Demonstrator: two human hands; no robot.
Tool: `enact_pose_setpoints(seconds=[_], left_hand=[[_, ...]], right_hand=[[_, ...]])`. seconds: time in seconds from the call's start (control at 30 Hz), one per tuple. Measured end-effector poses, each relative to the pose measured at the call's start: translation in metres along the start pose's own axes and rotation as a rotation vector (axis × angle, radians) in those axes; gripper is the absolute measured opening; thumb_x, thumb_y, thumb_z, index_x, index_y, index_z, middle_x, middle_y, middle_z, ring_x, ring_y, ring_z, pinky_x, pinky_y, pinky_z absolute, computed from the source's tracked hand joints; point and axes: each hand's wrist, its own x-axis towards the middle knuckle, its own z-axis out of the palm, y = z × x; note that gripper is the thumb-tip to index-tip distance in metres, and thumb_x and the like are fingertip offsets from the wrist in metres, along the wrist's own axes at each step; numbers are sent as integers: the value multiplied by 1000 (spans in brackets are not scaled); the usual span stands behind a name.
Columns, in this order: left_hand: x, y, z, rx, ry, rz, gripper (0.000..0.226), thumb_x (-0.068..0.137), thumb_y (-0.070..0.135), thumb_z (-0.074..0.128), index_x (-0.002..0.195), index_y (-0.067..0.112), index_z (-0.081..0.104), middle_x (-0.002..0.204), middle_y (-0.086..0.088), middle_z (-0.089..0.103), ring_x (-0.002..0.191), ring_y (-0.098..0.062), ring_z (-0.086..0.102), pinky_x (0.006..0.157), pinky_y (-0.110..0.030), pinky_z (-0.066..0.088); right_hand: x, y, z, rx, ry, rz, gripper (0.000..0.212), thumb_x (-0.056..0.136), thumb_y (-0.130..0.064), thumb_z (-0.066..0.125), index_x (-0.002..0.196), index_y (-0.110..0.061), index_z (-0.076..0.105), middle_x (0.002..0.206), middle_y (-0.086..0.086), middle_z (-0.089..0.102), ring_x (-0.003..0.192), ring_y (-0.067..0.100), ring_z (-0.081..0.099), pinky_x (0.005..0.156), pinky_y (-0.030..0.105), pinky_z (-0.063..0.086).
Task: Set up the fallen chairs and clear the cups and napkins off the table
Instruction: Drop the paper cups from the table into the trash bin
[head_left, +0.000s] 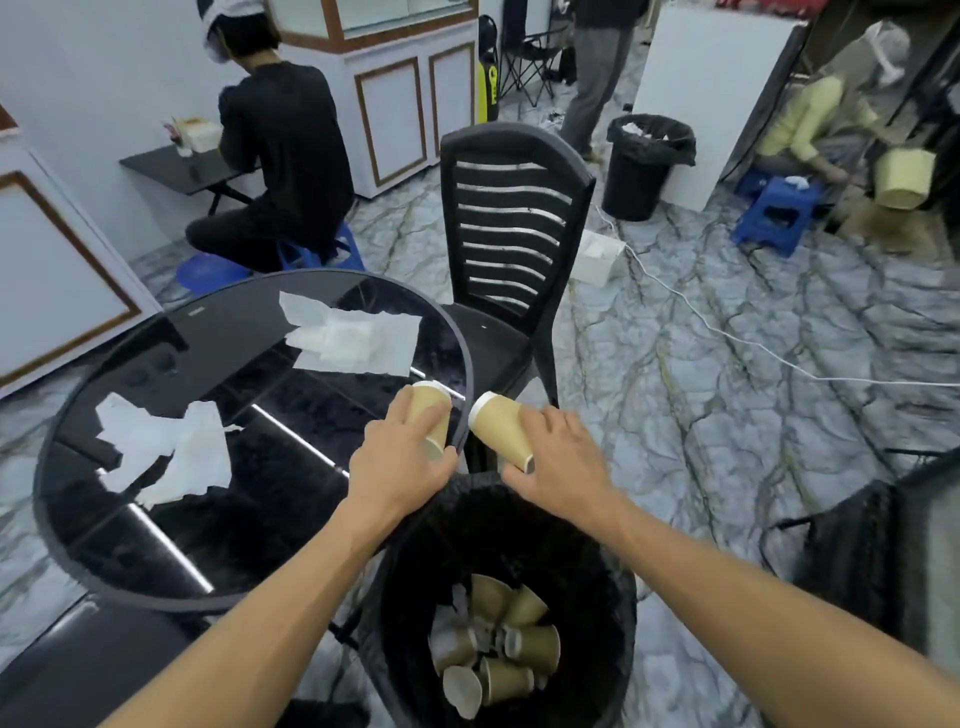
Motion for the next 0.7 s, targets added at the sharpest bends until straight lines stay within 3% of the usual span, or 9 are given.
enact_pose_setpoints(seconds=[0.1,0.33,0.7], left_hand=[[-14,22,22,2,-26,77,50,83,46,59,131,48,43,155,8,26,102,-33,53,73,-46,55],[-45,49,50,31,-108,151,55,82,50,59,135,46,43,161,9,22,115,-35,53,74,-42,53],[-59,27,85,99,-242,125,56,84,54,57,137,45,42,162,10,20,129,-32,45,90,-49,52]], right_hand=[[-33,25,4,5,-51,48,72,72,-59,45,127,-12,47,114,12,56,105,33,48,86,41,46],[-79,50,13,-12,-114,103,77,73,-60,48,136,-15,40,115,10,56,106,33,49,88,43,43],[-90,51,33,-22,-151,97,70,79,-60,48,134,-18,38,123,8,56,114,32,50,92,45,41]])
